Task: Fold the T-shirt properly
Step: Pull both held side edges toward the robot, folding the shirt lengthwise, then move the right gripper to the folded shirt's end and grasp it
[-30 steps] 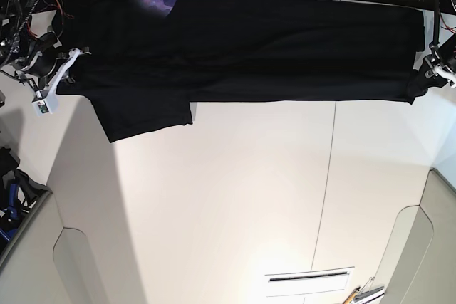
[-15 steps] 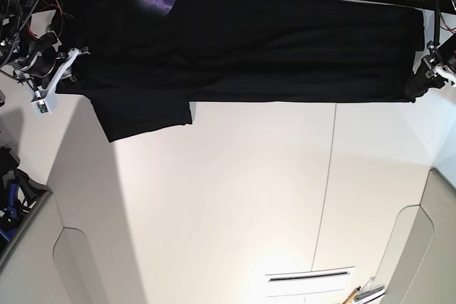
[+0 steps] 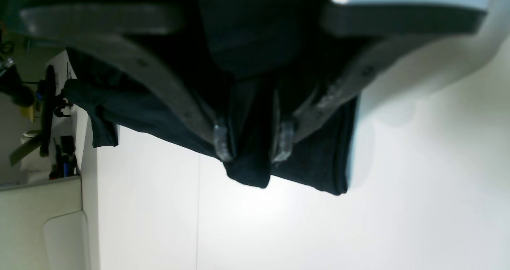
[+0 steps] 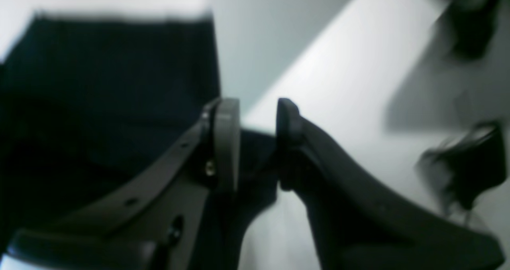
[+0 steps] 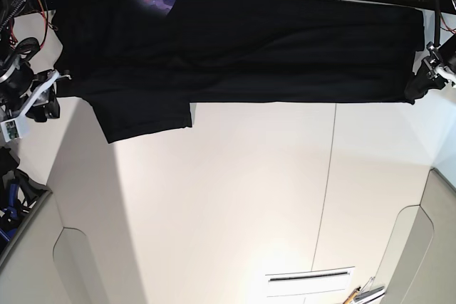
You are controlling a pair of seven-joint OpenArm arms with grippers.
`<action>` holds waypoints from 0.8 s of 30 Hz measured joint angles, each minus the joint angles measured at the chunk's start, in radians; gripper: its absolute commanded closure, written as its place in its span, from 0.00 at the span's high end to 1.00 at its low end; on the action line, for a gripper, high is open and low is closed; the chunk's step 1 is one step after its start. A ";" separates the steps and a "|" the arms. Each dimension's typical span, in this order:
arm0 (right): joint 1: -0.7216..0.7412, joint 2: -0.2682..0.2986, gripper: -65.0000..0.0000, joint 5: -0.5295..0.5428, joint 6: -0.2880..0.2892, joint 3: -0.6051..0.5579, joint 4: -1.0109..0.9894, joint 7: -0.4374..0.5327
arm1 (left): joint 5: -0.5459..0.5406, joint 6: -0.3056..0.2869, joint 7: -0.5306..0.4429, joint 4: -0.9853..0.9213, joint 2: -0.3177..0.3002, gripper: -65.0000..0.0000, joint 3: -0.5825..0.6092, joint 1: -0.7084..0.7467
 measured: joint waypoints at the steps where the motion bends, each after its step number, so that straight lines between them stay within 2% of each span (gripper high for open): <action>1: 0.005 0.000 0.25 0.002 0.000 0.001 0.002 0.021 | -0.003 0.000 0.000 0.000 0.000 0.27 0.000 0.000; 5: 0.055 -0.014 0.25 -0.005 -0.003 0.001 -0.017 0.031 | -0.007 0.000 0.000 0.000 0.000 0.27 0.000 0.000; 8: 0.097 -0.040 0.25 0.003 0.002 -0.008 -0.077 0.106 | -0.022 0.000 0.000 0.000 0.000 0.28 0.000 0.000; 10: 0.133 -0.064 0.26 0.000 -0.025 -0.015 -0.148 0.141 | -0.022 0.000 0.000 0.000 0.000 0.28 0.000 0.000; 16: 0.271 -0.079 0.50 -0.024 -0.032 -0.058 -0.453 0.150 | -0.022 0.000 0.002 0.000 0.000 0.28 0.000 0.000; 21: 0.356 -0.079 0.50 -0.033 -0.034 -0.094 -0.692 0.150 | -0.022 0.000 0.003 0.000 0.000 0.28 0.000 0.000; 24: 0.386 -0.079 0.50 -0.015 -0.009 -0.123 -0.758 0.169 | -0.022 0.000 0.003 0.000 0.000 0.28 0.000 0.000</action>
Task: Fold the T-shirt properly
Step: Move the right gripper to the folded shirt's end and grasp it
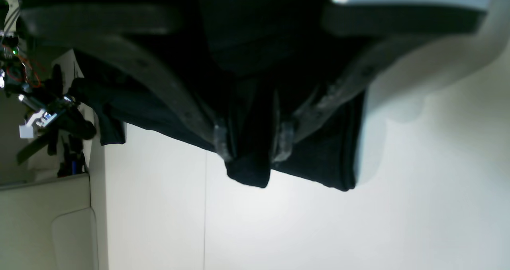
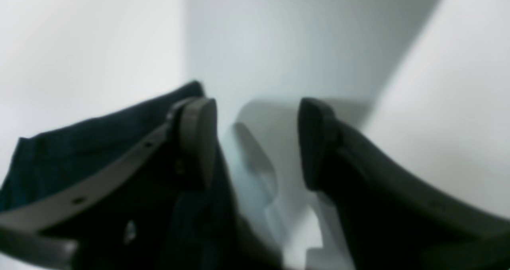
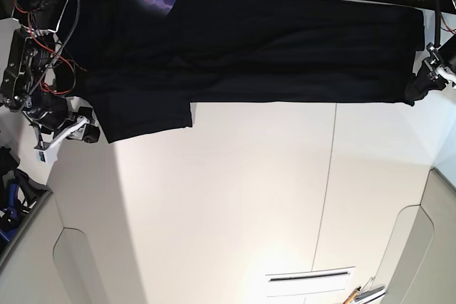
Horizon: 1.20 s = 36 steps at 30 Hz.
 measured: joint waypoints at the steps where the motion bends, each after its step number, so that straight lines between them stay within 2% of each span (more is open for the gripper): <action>1: 0.002 0.002 0.50 0.018 0.003 -0.014 -0.007 0.002 | 0.000 0.000 0.000 0.000 0.000 0.28 0.000 0.000; 8: -0.001 0.002 0.49 0.037 0.011 -0.104 -0.008 0.021 | 0.000 0.000 0.000 0.000 0.000 0.28 0.000 0.000; 10: 0.002 0.002 0.34 0.037 0.013 -0.121 -0.007 0.018 | 0.000 0.000 0.000 0.000 0.000 0.28 0.000 0.000; 12: 0.001 0.002 0.08 0.037 0.013 -0.129 -0.007 0.007 | 0.000 0.000 0.000 0.000 0.000 0.28 0.000 0.000; 13: 0.000 0.001 0.00 0.038 0.013 -0.129 -0.008 0.004 | 0.000 0.000 0.000 0.000 0.000 0.28 0.000 0.000; 17: -0.001 0.001 0.00 0.063 0.014 -0.129 -0.007 -0.018 | 0.000 0.000 0.000 0.000 0.000 0.28 0.000 0.000; 19: -0.003 0.002 0.00 0.150 0.011 -0.129 0.002 -0.101 | 0.000 0.000 0.000 0.000 0.000 0.28 0.000 0.000; 22: -0.037 -0.022 0.00 0.208 0.058 -0.127 0.068 -0.194 | 0.000 0.000 0.000 0.000 0.000 0.28 0.000 0.000; 31: -0.301 -0.187 0.00 0.206 0.058 -0.124 0.557 -0.254 | -0.002 0.000 0.000 0.000 0.000 0.28 0.000 0.000; 36: -0.423 -0.208 0.00 0.204 0.058 -0.124 0.795 -0.274 | -0.001 0.000 0.000 0.000 0.000 0.28 0.000 0.000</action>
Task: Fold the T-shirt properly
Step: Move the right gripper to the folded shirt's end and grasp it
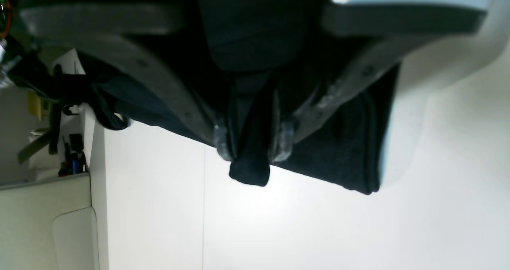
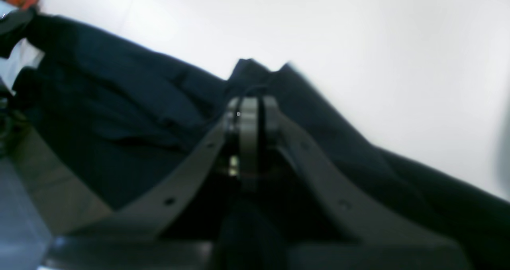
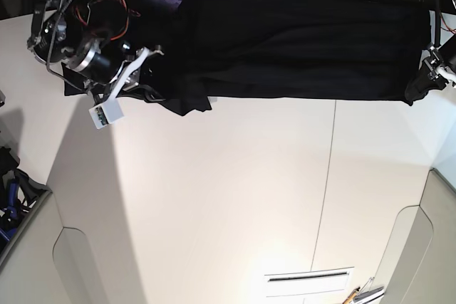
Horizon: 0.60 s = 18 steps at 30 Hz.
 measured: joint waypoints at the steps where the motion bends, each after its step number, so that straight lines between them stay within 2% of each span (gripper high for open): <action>1: -0.021 0.002 0.00 -0.004 0.000 0.000 0.035 0.000 | 0.000 0.000 0.000 0.000 0.000 0.28 0.000 0.000; 7: -0.153 0.002 0.00 0.008 0.002 0.001 0.161 -0.022 | 0.000 0.000 0.000 0.000 0.000 0.28 0.000 0.000; 18: -0.318 0.004 0.00 0.012 0.004 0.001 0.183 -0.057 | 0.000 0.000 0.000 0.000 0.000 0.28 0.000 0.000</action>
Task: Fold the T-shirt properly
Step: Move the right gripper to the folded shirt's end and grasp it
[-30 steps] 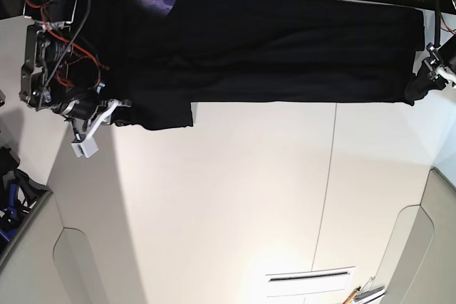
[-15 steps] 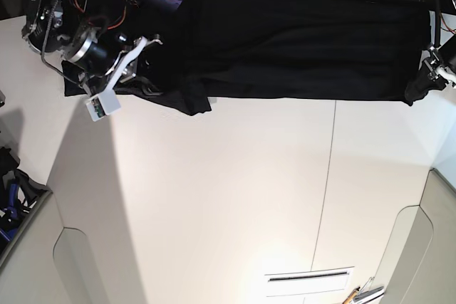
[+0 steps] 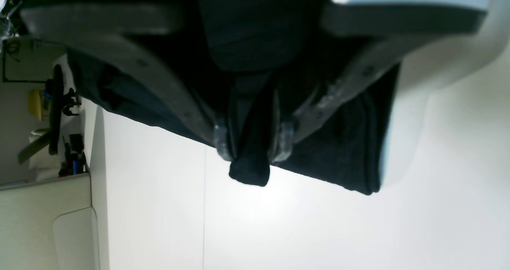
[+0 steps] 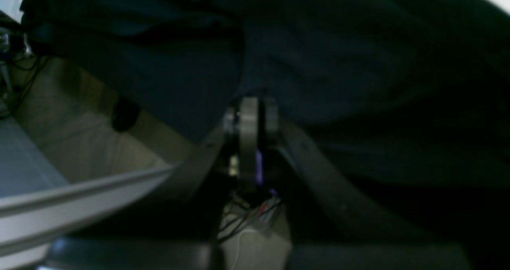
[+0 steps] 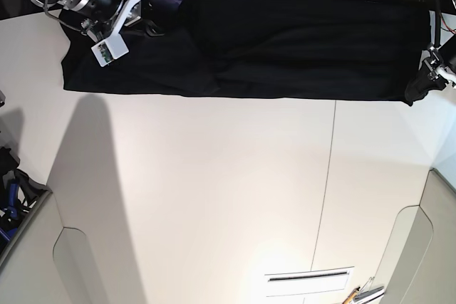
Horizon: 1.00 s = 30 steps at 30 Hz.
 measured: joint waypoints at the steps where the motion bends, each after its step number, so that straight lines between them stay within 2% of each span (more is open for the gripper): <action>1: -0.005 0.000 0.00 0.000 0.000 0.000 0.000 -0.002 | 0.000 0.000 0.000 0.000 0.000 0.28 0.000 0.000; 5: -0.005 0.000 0.00 0.000 0.000 0.000 0.000 -0.021 | -0.002 0.000 0.000 0.000 0.000 0.28 0.000 0.000; 6: -0.005 0.000 0.03 0.000 0.000 0.000 0.000 -0.021 | -0.006 0.000 -0.001 0.000 0.000 0.31 0.000 0.000; 8: -0.005 0.000 0.24 0.000 0.000 0.000 0.000 -0.021 | -0.042 0.000 -0.002 0.000 0.000 0.38 0.000 0.000; 10: -0.006 0.000 0.31 -0.002 0.000 0.000 0.013 -0.025 | -0.048 0.000 -0.004 0.000 0.000 0.39 0.000 0.000; 17: -0.005 0.000 0.31 0.000 0.000 0.000 0.186 -0.022 | -0.051 0.000 -0.004 0.000 0.000 0.39 0.000 0.000; 22: -0.001 0.000 0.31 -0.003 0.001 0.000 0.186 0.079 | -0.052 0.000 -0.004 0.000 0.000 0.39 0.000 0.000; 30: 0.066 0.000 0.31 -0.017 0.002 0.000 0.172 0.091 | -0.073 0.000 -0.003 0.000 0.000 0.39 -0.066 0.000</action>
